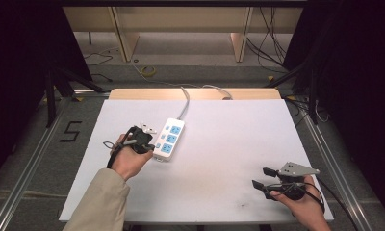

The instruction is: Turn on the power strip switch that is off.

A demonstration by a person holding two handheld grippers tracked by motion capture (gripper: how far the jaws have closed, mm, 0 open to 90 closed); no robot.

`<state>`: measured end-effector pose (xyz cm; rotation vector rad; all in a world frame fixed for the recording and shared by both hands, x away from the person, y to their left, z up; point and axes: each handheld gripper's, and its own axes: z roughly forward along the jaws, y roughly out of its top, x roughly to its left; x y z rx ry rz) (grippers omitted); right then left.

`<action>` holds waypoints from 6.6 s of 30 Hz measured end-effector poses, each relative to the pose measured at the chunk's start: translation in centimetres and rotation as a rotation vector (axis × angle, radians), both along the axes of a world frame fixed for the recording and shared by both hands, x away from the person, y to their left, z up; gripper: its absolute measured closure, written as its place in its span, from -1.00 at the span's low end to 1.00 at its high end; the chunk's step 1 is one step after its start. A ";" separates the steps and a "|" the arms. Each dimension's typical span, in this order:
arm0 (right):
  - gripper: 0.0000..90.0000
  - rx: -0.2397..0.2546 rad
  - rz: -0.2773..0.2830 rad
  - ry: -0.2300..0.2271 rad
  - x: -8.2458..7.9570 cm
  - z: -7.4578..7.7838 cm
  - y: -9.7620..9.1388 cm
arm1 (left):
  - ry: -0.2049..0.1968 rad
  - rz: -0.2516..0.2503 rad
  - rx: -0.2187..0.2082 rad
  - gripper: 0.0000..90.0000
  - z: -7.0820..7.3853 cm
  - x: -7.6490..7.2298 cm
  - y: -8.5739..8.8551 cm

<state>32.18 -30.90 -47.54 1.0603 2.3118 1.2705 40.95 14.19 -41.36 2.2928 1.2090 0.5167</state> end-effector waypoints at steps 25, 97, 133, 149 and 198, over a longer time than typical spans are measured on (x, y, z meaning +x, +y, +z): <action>-0.27 0.001 -0.001 0.002 0.0 0.0 0.0 | 0.028 0.004 0.012 0.99 0.0 1.6 -0.5; -0.27 -0.001 0.000 0.004 0.0 0.0 -0.1 | 0.094 0.025 0.053 0.99 -1.2 4.7 -1.4; -0.27 -0.001 0.002 0.005 0.0 0.0 0.0 | 0.127 0.030 0.061 0.99 -2.0 5.7 -1.8; -0.27 0.000 0.003 0.005 0.0 0.0 0.0 | 0.129 0.026 0.083 0.99 -1.9 6.1 -2.4; -0.27 -0.001 0.006 -0.001 -0.1 0.1 0.0 | 0.164 0.043 0.105 1.00 -2.3 6.4 -2.7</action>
